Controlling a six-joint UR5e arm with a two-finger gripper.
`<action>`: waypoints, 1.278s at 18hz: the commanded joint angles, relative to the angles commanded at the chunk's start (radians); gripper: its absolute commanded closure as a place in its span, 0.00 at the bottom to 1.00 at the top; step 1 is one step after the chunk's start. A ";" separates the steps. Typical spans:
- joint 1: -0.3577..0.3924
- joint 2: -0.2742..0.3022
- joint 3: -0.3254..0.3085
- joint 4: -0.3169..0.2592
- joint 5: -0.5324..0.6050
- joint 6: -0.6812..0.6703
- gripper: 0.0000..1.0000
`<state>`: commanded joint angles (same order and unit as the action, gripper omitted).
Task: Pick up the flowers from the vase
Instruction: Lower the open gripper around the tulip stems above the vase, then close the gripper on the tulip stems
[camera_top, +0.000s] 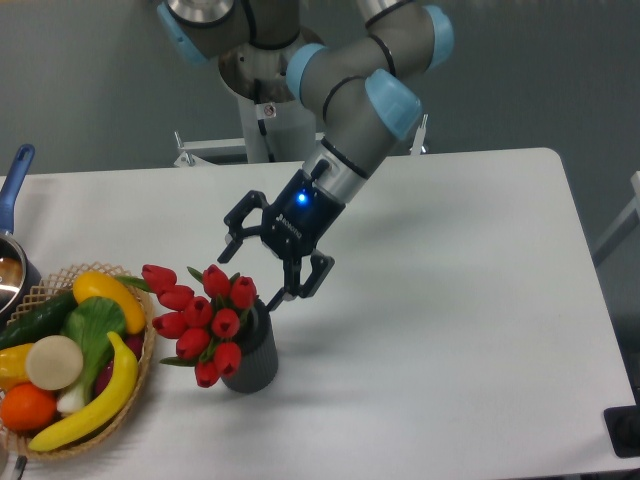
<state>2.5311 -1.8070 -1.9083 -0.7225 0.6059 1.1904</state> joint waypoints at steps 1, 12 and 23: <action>-0.002 -0.002 0.003 0.000 0.000 0.002 0.00; -0.041 -0.006 -0.003 0.002 0.002 0.077 0.00; -0.043 -0.018 0.005 0.000 0.000 0.075 0.31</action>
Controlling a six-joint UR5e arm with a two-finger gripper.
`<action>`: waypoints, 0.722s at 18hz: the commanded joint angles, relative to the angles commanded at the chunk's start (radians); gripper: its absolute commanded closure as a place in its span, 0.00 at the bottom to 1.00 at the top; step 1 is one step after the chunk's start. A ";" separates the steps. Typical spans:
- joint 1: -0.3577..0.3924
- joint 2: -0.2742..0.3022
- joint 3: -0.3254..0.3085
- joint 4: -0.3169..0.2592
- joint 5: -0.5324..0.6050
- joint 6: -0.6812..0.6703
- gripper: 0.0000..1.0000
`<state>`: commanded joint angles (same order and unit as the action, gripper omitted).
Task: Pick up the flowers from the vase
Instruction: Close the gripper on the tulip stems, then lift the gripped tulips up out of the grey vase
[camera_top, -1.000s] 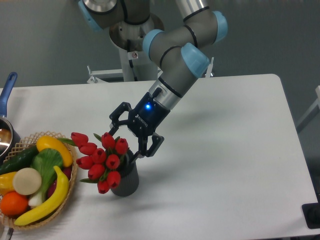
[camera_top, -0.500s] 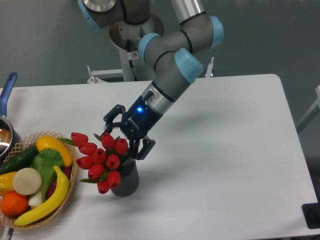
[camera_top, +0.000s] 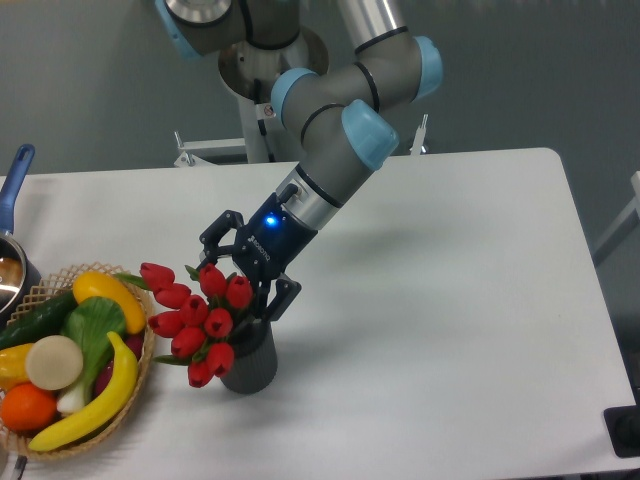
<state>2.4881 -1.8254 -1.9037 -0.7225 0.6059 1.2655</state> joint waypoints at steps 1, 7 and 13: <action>0.000 0.000 0.000 0.000 0.002 0.000 0.37; 0.011 0.000 0.003 0.000 -0.003 -0.009 0.61; 0.015 -0.006 0.020 -0.002 -0.032 -0.044 0.72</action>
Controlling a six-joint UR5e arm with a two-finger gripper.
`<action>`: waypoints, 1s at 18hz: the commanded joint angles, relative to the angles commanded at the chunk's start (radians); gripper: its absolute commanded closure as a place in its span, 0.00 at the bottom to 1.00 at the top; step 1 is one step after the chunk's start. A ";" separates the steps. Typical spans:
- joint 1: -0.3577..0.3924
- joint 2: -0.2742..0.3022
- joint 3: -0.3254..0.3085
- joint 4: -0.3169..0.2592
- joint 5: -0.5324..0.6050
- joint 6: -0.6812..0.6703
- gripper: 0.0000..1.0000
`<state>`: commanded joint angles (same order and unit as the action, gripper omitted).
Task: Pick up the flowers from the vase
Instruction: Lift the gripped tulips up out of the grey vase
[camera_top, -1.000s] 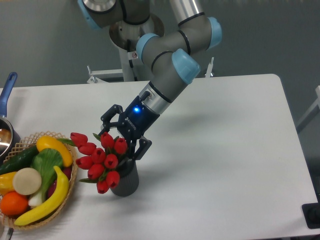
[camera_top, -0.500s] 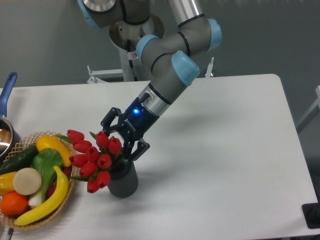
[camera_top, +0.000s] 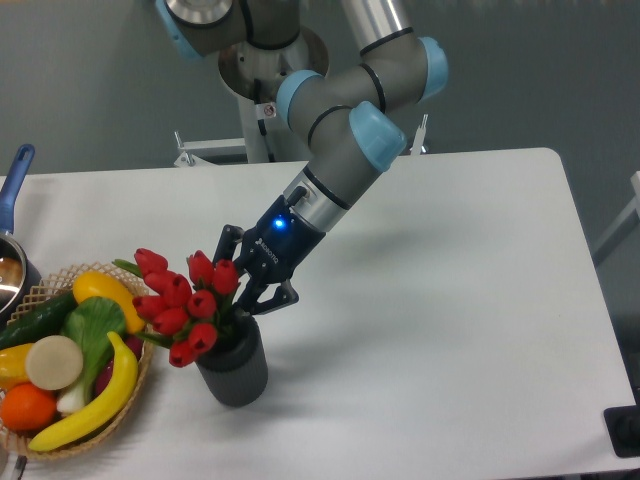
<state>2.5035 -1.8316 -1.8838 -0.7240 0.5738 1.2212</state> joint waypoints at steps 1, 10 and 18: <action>0.002 -0.002 0.009 0.000 -0.008 -0.015 0.72; 0.015 -0.002 0.070 0.000 -0.055 -0.126 0.75; 0.005 0.034 0.126 0.000 -0.060 -0.270 0.75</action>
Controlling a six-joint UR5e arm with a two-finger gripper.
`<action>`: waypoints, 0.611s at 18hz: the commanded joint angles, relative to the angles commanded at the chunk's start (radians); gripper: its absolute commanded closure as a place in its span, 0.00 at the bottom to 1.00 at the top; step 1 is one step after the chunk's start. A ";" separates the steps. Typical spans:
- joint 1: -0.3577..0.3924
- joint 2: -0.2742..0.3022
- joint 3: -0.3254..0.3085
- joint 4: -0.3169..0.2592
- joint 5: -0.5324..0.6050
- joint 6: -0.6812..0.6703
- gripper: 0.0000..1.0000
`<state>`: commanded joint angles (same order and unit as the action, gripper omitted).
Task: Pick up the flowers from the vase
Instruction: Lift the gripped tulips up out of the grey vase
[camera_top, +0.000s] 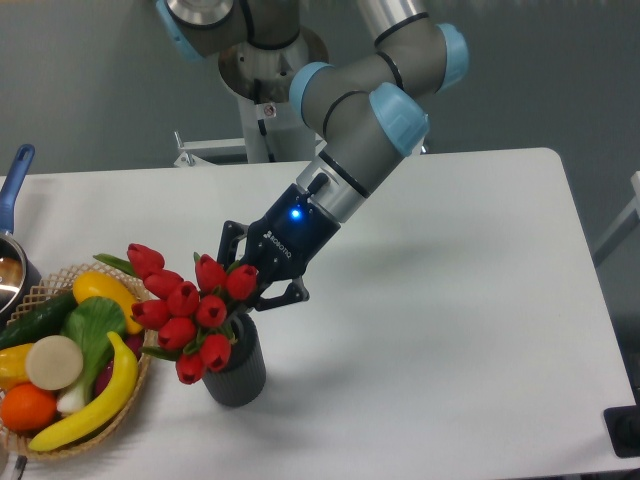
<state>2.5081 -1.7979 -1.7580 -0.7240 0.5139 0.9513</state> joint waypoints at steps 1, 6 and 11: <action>-0.003 0.008 0.003 0.000 0.000 -0.018 0.75; -0.008 0.026 0.041 0.000 0.000 -0.103 0.75; -0.015 0.060 0.072 0.000 0.000 -0.196 0.75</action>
<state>2.4927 -1.7380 -1.6859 -0.7240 0.5139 0.7549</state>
